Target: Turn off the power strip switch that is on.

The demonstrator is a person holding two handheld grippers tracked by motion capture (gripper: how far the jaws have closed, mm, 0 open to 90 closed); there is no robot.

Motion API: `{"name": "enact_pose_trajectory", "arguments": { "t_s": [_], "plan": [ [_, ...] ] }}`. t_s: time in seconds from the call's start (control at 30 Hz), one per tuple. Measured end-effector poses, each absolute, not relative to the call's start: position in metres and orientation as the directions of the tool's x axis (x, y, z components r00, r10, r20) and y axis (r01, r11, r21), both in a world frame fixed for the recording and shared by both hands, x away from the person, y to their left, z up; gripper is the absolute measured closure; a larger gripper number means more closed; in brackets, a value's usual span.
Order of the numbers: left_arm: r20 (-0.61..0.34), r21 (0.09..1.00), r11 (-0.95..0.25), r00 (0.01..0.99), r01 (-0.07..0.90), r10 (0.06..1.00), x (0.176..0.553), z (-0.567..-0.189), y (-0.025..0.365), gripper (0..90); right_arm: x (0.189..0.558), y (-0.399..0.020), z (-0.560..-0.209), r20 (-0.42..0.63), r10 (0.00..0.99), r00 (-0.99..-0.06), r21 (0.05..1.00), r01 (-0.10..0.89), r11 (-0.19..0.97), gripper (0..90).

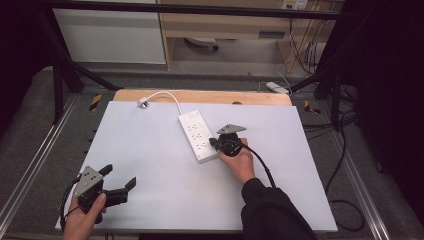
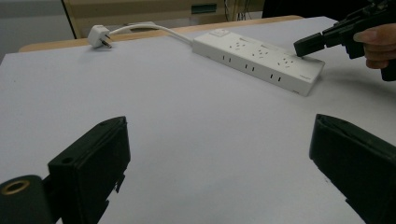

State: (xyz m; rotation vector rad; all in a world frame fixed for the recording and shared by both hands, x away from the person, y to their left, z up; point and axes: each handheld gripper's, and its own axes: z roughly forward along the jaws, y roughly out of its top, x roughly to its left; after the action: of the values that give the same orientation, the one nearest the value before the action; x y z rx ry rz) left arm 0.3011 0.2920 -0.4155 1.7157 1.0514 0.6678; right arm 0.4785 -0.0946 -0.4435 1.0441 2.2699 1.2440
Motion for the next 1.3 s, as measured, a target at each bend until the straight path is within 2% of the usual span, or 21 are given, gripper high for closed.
{"name": "enact_pose_trajectory", "arguments": {
  "t_s": [0.6, 1.3],
  "plan": [
    [-0.036, 0.928, -0.147, 0.476, 0.342, 0.879, 0.301, -0.415, 0.292, 5.0, 0.478, -0.094, -0.443, 0.057, 0.744, -0.665, 0.828, 0.449, 0.337, 90.0],
    [-0.036, 0.926, -0.149, 0.475, 0.346, 0.879, 0.301, -0.416, 0.292, 5.1, 0.474, -0.104, -0.422, 0.09, 0.743, -0.663, 0.862, 0.425, 0.276, 90.0]
  ]
}}
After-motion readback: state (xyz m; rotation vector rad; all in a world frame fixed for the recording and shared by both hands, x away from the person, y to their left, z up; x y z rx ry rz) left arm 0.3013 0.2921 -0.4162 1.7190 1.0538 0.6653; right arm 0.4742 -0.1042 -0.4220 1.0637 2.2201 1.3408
